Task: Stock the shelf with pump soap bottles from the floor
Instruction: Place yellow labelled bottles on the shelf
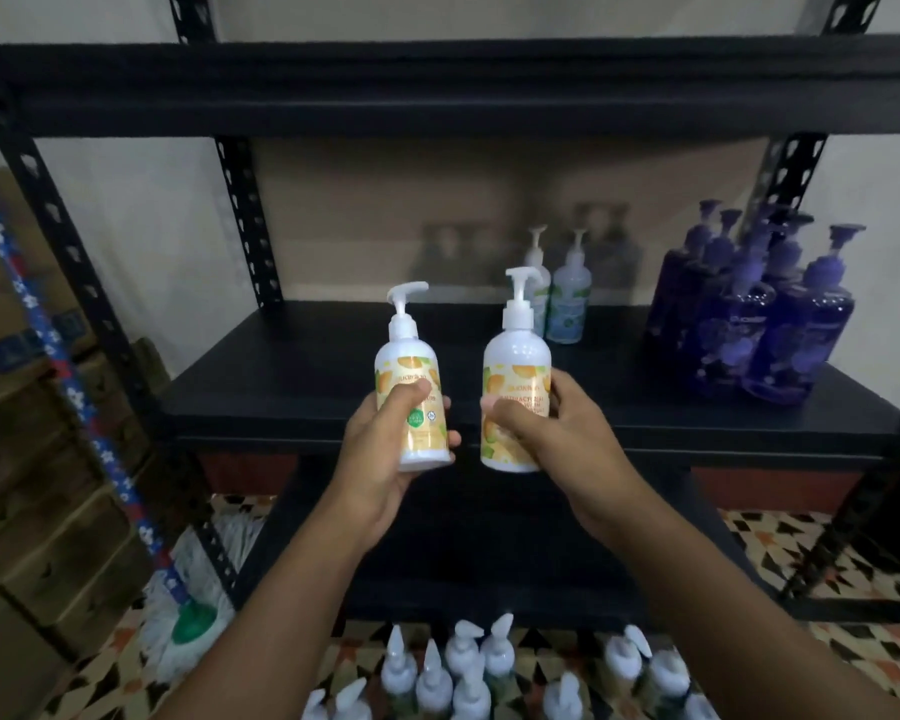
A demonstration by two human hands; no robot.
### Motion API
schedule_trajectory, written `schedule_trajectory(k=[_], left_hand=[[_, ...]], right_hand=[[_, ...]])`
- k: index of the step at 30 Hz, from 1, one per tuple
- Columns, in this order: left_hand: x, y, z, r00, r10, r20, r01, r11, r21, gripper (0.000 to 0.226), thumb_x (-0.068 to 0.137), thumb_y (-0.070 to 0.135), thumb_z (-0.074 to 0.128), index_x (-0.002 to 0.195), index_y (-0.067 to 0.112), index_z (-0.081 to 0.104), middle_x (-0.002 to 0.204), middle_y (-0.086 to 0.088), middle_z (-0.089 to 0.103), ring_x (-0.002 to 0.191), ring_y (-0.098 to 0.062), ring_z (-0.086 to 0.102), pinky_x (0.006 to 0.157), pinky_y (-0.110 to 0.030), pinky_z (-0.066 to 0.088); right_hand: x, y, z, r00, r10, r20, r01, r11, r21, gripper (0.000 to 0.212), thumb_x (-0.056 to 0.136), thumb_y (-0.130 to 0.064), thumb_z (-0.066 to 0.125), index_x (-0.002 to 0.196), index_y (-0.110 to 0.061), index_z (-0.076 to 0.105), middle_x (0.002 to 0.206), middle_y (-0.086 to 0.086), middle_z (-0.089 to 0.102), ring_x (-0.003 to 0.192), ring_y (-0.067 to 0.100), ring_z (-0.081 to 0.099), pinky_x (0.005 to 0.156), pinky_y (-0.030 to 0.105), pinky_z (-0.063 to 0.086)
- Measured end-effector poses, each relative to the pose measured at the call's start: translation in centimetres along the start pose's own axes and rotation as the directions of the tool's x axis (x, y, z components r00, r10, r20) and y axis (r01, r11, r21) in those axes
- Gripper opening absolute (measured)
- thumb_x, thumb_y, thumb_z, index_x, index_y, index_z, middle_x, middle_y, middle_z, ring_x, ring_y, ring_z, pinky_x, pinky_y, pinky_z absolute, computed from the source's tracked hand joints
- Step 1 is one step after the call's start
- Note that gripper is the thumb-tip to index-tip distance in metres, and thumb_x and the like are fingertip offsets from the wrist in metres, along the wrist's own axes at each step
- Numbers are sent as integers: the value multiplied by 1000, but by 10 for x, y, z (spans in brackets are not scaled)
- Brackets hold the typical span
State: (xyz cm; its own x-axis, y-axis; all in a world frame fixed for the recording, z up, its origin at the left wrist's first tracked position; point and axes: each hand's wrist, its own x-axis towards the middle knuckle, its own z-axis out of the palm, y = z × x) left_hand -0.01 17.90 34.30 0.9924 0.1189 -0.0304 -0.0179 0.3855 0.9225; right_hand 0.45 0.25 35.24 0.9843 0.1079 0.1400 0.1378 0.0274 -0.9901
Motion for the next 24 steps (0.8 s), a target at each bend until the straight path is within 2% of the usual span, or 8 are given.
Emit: schedule_trajectory(k=[5, 10, 17, 20, 22, 24], left_hand=[[38, 3, -12, 1000, 10, 2, -9, 999, -35, 40, 94, 27, 65, 128, 7, 59, 101, -11, 73, 72, -24, 68, 63, -36, 56], [55, 1, -16, 1000, -26, -10, 25, 995, -93, 39, 95, 27, 64, 128, 8, 59, 102, -10, 73, 72, -24, 69, 65, -36, 57], [67, 3, -17, 996, -66, -54, 59, 989, -132, 35, 95, 28, 63, 124, 9, 61, 102, -11, 72, 74, -23, 69, 68, -37, 58], [68, 3, -15, 995, -76, -61, 66, 986, -151, 32, 96, 28, 62, 121, 9, 61, 101, -12, 72, 72, -22, 69, 68, -37, 57], [68, 3, -15, 994, -86, -64, 75, 984, -160, 31, 95, 28, 63, 120, 9, 62, 100, -11, 72, 72, -22, 69, 68, -36, 57], [68, 3, -16, 993, -95, -66, 83, 982, -172, 31, 94, 29, 64, 119, 10, 63, 100, -11, 73, 73, -22, 70, 68, -36, 57]], right_hand=[[64, 3, 16, 999, -40, 9, 41, 997, -73, 37, 83, -27, 82, 114, -22, 64, 104, -1, 75, 92, 10, 74, 78, 27, 61], [95, 17, 24, 998, -55, 16, 57, 989, -137, 33, 83, -25, 82, 110, -27, 63, 100, -4, 75, 87, 3, 72, 69, 17, 56], [109, 30, 26, 995, -93, 35, 99, 966, -237, 47, 83, -24, 82, 123, -27, 56, 106, -10, 70, 87, -10, 66, 67, 8, 51], [112, 38, 25, 997, -78, 18, 80, 950, -303, 67, 78, -28, 86, 135, -26, 49, 116, -11, 66, 97, -4, 66, 78, 14, 53], [113, 46, 26, 997, -73, -18, 60, 913, -403, 84, 71, -32, 90, 141, -23, 43, 126, -6, 61, 109, 6, 63, 90, 26, 55], [115, 52, 28, 994, -89, -64, 41, 844, -534, 81, 68, -34, 90, 135, -22, 47, 127, -2, 59, 113, 15, 61, 93, 36, 56]])
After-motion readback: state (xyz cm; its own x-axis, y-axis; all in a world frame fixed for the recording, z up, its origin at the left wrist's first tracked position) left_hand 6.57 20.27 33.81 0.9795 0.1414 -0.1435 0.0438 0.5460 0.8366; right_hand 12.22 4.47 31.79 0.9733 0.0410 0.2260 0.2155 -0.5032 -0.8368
